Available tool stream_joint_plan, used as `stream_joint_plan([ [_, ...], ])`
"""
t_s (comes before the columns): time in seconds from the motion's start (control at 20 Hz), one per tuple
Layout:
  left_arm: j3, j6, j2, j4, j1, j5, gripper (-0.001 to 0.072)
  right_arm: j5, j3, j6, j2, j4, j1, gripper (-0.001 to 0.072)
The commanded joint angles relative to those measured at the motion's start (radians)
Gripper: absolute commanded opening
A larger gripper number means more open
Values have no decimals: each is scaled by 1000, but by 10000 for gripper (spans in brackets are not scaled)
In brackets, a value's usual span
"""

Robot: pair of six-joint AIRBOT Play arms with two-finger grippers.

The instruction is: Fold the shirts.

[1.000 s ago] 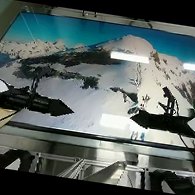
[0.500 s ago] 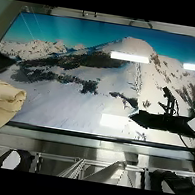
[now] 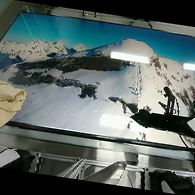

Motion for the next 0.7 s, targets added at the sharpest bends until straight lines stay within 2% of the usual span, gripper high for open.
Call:
stream_joint_plan([
  [0.0,-11,-4,-135,59,0,13,700,-2,0,0,0,0,1,14],
  [0.2,74,-4,-269,59,-66,15,697,-2,0,0,0,0,1,14],
  [0.25,94,-4,-293,59,-83,13,570,-2,0,0,0,0,1,14],
  [0.35,129,17,-330,58,-103,-11,-7,-2,0,0,0,0,1,14],
  [0.65,229,18,-340,55,-204,-69,17,-2,0,0,0,0,1,14],
])
